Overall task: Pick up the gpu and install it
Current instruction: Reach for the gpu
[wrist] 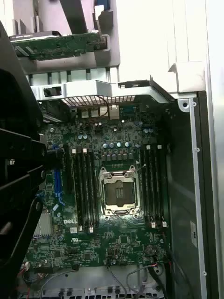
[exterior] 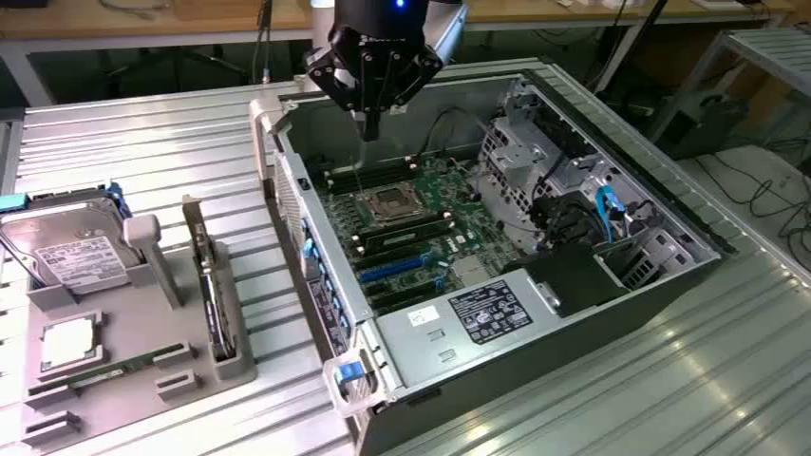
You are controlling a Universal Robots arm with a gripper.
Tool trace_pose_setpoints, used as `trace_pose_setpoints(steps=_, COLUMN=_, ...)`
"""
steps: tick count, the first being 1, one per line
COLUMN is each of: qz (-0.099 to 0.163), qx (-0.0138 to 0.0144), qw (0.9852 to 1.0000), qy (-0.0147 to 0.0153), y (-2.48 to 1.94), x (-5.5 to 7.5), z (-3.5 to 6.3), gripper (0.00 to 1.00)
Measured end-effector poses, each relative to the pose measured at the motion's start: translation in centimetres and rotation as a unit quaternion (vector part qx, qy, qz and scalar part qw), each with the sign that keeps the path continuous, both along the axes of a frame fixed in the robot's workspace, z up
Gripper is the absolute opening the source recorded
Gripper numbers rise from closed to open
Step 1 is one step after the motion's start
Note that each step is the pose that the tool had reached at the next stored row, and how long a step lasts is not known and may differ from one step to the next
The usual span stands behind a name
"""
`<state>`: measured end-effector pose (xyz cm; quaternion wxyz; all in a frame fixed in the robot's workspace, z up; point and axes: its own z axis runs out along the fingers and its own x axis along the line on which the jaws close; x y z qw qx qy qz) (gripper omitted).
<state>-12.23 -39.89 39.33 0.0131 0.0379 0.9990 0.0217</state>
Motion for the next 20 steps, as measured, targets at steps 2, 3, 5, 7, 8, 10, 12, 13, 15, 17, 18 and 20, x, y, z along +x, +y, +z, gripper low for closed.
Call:
trace_pose_setpoints(steps=2, qz=0.000, qx=0.0000, qw=1.0000, qy=0.0000, y=0.00, x=-0.7, z=0.00, gripper=0.11)
trace_pose_setpoints(steps=3, qz=0.000, qx=0.0000, qw=1.0000, qy=0.0000, y=0.00, x=-0.9, z=0.00, gripper=0.11)
trace_pose_setpoints(steps=5, qz=0.000, qx=0.0000, qw=1.0000, qy=0.0000, y=-0.01, x=-1.1, z=0.00, gripper=0.11)
trace_pose_setpoints(steps=7, qz=0.000, qx=0.0000, qw=1.0000, qy=0.0000, y=-0.01, x=-1.3, z=0.00, gripper=0.11)
trace_pose_setpoints(steps=8, qz=0.000, qx=0.0000, qw=1.0000, qy=0.0000, y=-0.01, x=-1.4, z=0.00, gripper=0.11)
trace_pose_setpoints(steps=10, qz=0.000, qx=0.0000, qw=1.0000, qy=0.0000, y=-0.01, x=-1.5, z=0.00, gripper=0.11)
trace_pose_setpoints(steps=12, qz=0.000, qx=0.0000, qw=1.0000, qy=0.0000, y=-0.01, x=-1.9, z=0.00, gripper=0.11)
trace_pose_setpoints(steps=13, qz=0.000, qx=0.0000, qw=1.0000, qy=0.0000, y=-0.01, x=-2.1, z=0.00, gripper=0.11)
trace_pose_setpoints(steps=15, qz=0.000, qx=0.0000, qw=1.0000, qy=0.0000, y=-0.01, x=-2.3, z=0.00, gripper=0.11)
trace_pose_setpoints(steps=17, qz=0.000, qx=0.0000, qw=1.0000, qy=0.0000, y=-0.02, x=-2.5, z=0.00, gripper=0.11)
trace_pose_setpoints(steps=18, qz=0.000, qx=0.0000, qw=1.0000, qy=0.0000, y=-0.02, x=-2.5, z=0.00, gripper=0.11)
trace_pose_setpoints(steps=20, qz=0.000, qx=0.0000, qw=1.0000, qy=0.0000, y=-0.02, x=-2.8, z=-0.01, gripper=0.11)
